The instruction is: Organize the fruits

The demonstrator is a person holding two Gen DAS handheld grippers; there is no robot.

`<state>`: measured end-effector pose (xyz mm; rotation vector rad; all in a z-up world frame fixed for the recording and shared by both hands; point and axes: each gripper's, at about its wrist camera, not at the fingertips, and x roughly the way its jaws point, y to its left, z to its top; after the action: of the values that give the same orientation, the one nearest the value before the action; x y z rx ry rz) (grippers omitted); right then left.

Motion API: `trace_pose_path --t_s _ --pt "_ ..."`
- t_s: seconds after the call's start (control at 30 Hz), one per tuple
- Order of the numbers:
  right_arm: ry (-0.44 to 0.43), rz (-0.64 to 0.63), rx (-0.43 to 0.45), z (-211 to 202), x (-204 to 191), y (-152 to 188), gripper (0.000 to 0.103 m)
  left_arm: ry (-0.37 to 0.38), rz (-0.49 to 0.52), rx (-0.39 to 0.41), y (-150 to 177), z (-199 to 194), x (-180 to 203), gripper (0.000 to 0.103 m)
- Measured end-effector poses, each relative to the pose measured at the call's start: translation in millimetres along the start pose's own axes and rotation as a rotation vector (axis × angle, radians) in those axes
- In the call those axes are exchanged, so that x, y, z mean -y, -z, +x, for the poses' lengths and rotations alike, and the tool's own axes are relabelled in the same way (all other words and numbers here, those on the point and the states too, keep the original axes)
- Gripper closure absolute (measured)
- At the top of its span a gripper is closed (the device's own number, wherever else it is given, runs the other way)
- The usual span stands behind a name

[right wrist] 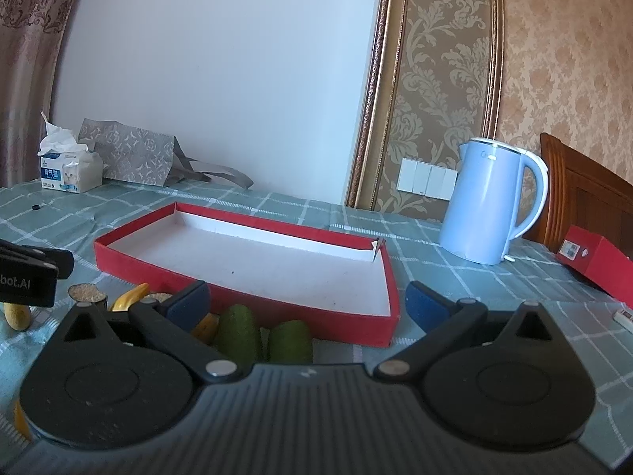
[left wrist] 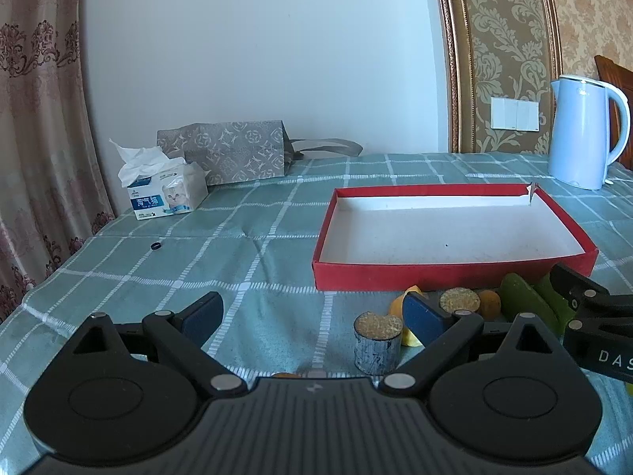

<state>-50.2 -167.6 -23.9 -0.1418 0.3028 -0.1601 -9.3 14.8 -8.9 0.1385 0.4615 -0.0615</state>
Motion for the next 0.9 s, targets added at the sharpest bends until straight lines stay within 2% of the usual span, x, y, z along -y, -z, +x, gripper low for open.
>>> trace_pose_path --t_s 0.9 --pt "-0.012 0.008 0.002 -3.7 -0.8 -0.6 0.0 0.007 -0.003 -0.008 0.1 1.7 -1.7 0.005"
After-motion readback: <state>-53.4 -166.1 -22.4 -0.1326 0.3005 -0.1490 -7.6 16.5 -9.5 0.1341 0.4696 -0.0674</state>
